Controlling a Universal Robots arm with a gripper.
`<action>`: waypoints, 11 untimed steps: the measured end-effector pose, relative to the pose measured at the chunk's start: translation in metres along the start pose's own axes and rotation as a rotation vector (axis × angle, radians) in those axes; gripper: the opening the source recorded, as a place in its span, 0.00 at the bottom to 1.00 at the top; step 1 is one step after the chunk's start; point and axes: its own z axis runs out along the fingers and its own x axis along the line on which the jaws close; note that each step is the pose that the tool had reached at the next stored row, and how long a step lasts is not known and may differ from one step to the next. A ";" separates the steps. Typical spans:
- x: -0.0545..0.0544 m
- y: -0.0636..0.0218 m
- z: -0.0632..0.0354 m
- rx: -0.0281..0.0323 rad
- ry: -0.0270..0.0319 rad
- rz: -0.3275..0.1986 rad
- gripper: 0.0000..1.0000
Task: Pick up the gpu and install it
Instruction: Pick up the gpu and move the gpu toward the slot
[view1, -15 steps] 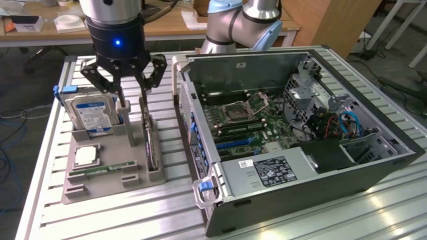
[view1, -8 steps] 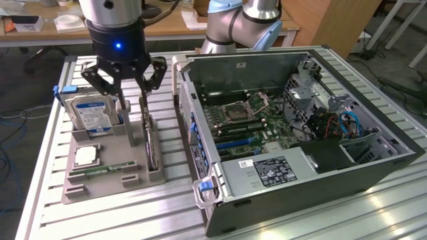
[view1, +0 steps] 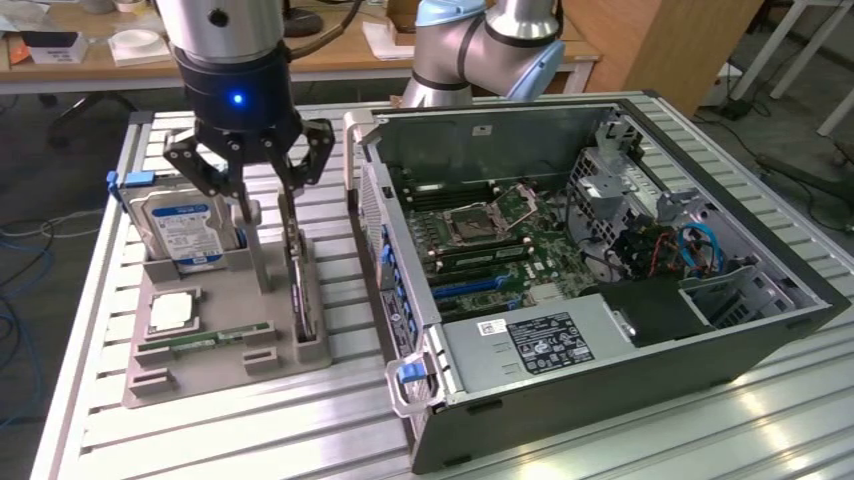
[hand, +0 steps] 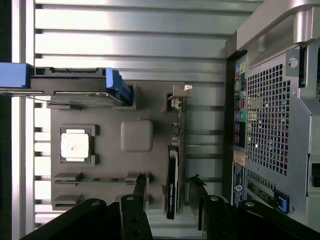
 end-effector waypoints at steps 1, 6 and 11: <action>0.000 -0.0004 0.0005 0.0000 0.0000 0.000 0.47; 0.000 -0.0019 0.0031 -0.0005 -0.0001 0.000 0.47; 0.000 -0.0034 0.0063 -0.0013 -0.0002 0.000 0.47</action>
